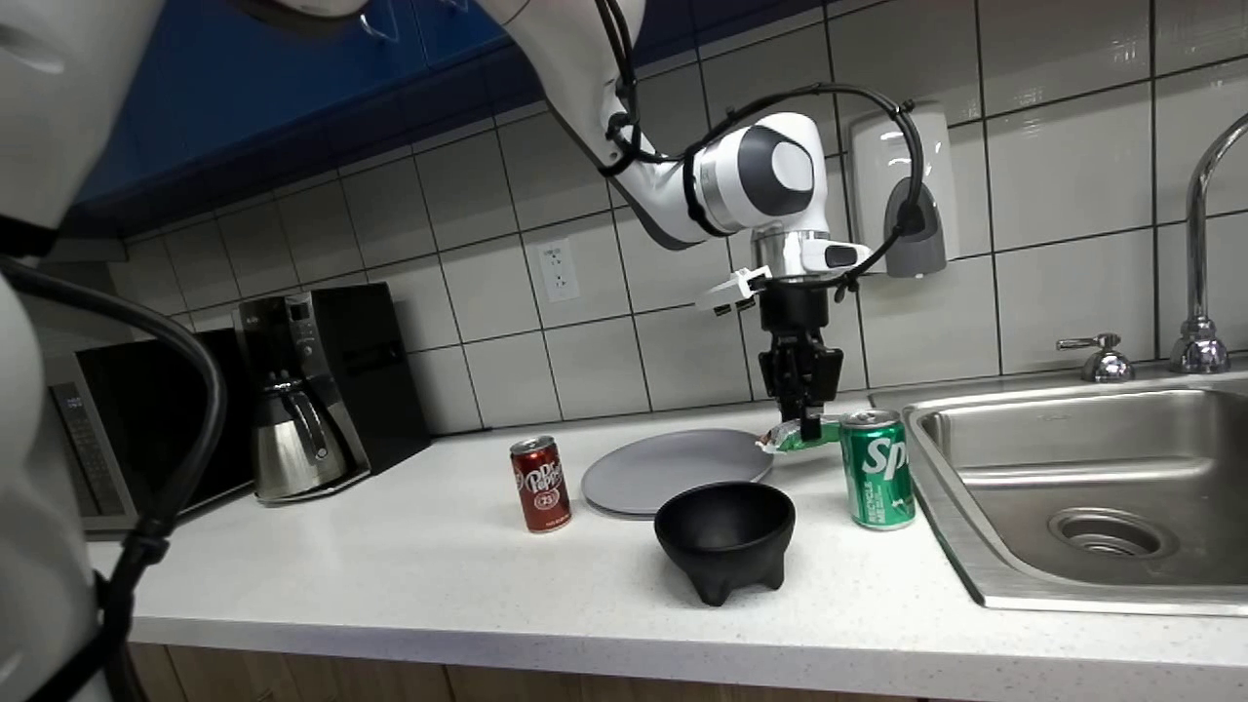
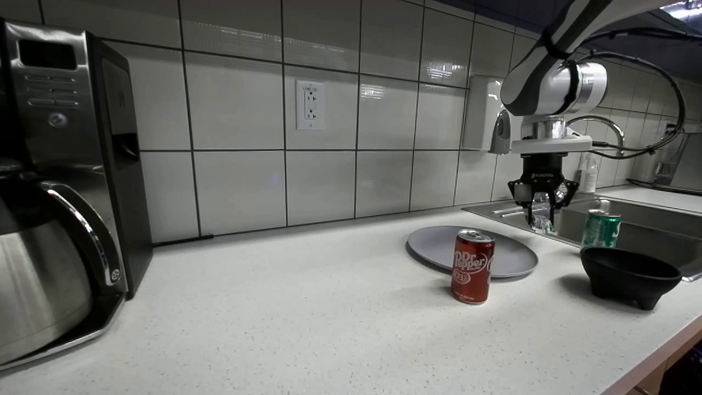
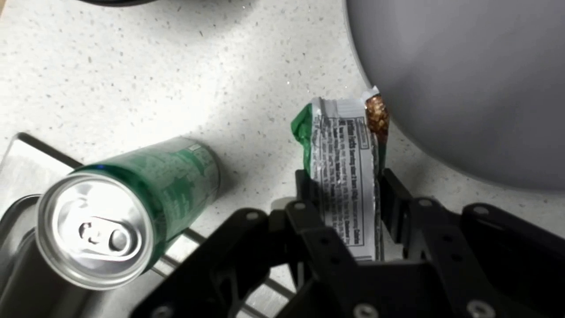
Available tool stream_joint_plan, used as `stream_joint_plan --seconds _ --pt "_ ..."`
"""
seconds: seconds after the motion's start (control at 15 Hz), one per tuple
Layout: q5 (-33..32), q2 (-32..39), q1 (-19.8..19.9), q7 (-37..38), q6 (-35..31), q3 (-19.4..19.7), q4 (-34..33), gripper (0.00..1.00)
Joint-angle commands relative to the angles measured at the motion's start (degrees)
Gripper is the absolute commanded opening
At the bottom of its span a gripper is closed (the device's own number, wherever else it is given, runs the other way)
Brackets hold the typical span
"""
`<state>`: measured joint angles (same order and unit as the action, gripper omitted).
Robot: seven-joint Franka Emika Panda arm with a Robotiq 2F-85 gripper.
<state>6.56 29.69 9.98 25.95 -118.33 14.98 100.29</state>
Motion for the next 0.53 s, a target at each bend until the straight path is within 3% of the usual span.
stream_joint_plan --seconds 0.0,0.47 --pt "-1.2 1.1 0.3 0.4 0.7 0.0 -1.1 0.15" --pt "-1.2 2.7 0.3 0.3 0.8 0.0 -1.5 0.15"
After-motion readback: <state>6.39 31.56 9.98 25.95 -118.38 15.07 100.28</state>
